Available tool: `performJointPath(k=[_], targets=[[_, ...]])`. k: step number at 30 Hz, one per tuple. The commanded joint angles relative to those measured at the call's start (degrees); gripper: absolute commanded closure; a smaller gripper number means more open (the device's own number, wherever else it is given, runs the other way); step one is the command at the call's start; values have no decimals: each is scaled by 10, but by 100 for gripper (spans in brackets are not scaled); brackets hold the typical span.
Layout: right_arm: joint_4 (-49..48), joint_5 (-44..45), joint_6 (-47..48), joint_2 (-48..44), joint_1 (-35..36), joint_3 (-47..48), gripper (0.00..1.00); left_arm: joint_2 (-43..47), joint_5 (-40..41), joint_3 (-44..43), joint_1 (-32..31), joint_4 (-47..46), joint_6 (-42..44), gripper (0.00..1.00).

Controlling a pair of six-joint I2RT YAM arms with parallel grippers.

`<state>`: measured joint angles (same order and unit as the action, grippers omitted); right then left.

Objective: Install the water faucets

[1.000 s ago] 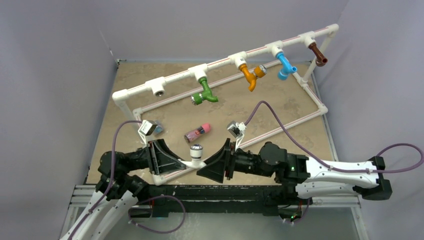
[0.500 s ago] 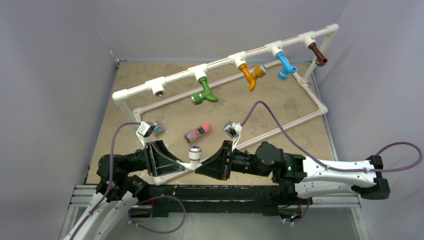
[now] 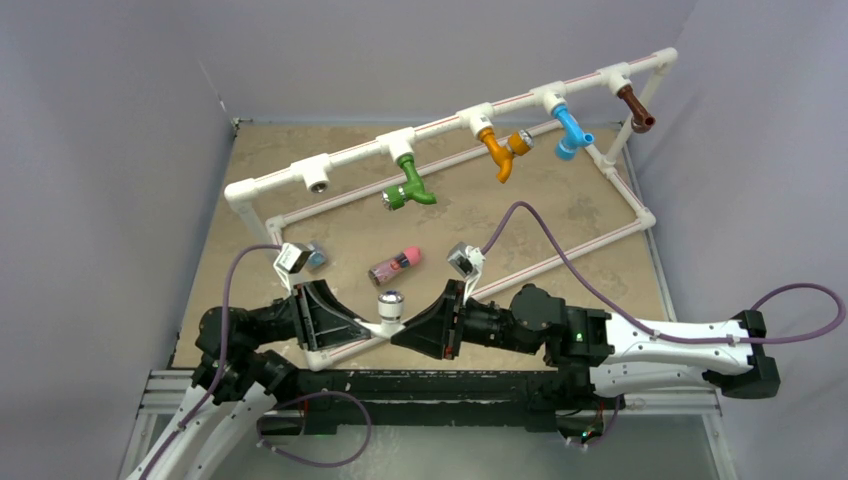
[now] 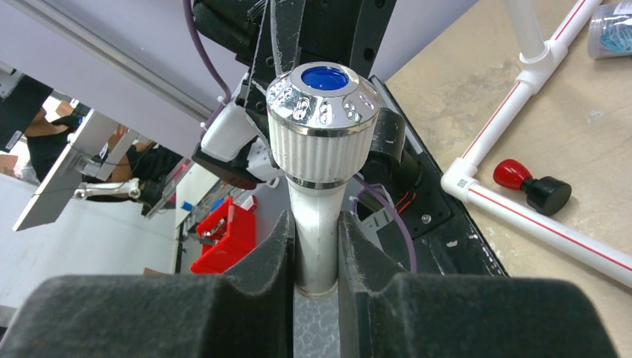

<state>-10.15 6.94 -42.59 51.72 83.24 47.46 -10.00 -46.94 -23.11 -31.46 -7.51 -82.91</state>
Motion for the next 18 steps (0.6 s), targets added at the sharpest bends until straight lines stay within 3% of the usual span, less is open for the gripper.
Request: performJointPath(k=[1,12,18], targets=[[-37,23,30,11,3,36,85,-6,2,-8,3,9,-1,100],[-89,1,15,4,3,11,65,6,12,11,3,-18,-21,100],[-98,-4,13,8,3,11,62,8,12,19,3,-27,-27,100]])
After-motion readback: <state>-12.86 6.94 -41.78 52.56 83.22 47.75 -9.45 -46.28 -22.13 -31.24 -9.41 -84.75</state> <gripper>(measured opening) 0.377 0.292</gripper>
